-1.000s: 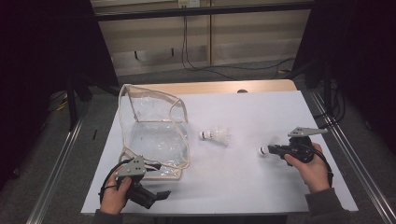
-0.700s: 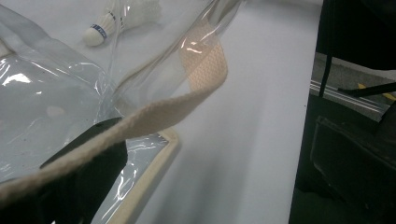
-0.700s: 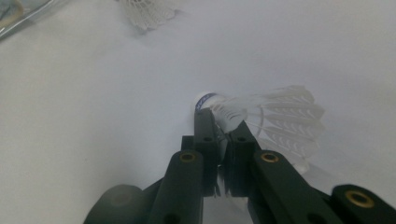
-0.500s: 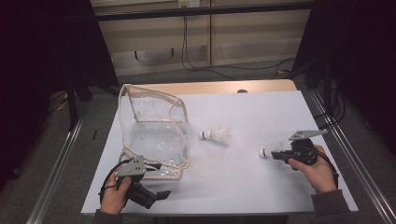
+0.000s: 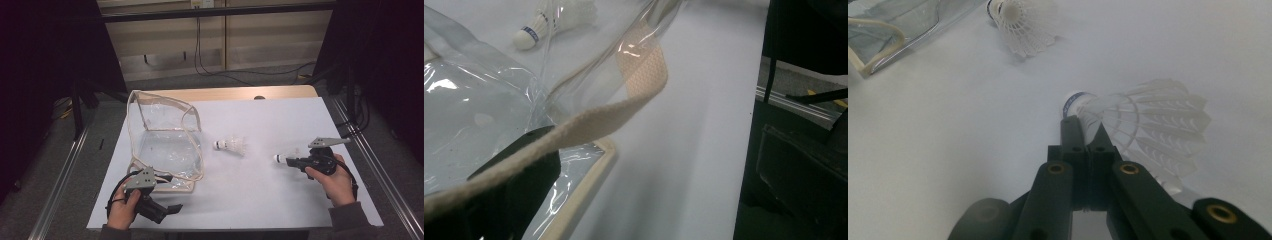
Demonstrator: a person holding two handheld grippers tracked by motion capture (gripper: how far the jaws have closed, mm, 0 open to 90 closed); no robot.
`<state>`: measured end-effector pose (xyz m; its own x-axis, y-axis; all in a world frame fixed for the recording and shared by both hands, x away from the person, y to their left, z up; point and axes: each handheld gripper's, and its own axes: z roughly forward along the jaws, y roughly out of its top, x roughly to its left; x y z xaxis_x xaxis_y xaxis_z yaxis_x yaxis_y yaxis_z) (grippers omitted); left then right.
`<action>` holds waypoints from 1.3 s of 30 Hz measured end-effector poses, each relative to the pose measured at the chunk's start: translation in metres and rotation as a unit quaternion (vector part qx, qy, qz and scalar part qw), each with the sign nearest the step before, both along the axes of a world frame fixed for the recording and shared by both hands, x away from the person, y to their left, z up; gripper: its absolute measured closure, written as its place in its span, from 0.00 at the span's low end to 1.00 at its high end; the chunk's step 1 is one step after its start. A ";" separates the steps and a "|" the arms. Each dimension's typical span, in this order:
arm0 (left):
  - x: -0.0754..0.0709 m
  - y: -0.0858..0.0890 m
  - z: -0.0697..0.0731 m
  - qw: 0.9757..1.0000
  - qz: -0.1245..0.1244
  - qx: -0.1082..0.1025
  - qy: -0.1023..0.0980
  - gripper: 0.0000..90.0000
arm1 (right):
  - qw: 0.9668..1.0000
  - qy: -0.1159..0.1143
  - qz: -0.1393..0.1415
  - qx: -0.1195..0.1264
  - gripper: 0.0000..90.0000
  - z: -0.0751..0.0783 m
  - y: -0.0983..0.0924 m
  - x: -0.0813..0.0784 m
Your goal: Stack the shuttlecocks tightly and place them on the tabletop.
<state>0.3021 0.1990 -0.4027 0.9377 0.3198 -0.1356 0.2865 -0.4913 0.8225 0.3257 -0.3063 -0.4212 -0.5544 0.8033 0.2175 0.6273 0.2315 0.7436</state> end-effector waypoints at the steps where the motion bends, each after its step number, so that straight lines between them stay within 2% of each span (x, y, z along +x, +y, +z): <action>1: 0.000 0.000 0.000 1.000 0.000 0.000 0.000 0.04 | 1.000 -0.003 0.001 -0.001 1.00 0.000 0.001 0.000; 8: 0.000 0.000 0.000 1.000 -0.001 0.000 0.000 0.04 | 1.000 -0.017 0.002 0.007 1.00 0.003 0.005 0.004; 23: -0.001 0.001 -0.001 1.000 -0.002 0.002 -0.001 0.04 | 0.999 -0.030 -0.008 0.017 1.00 0.004 0.011 0.010; 35: -0.003 0.002 -0.001 1.000 0.003 0.003 -0.003 0.05 | 0.999 -0.035 -0.003 0.022 1.00 0.004 0.019 0.014; 39: -0.004 0.001 -0.001 1.000 0.005 0.001 -0.002 0.04 | 0.999 -0.035 -0.003 0.034 1.00 0.004 0.020 0.015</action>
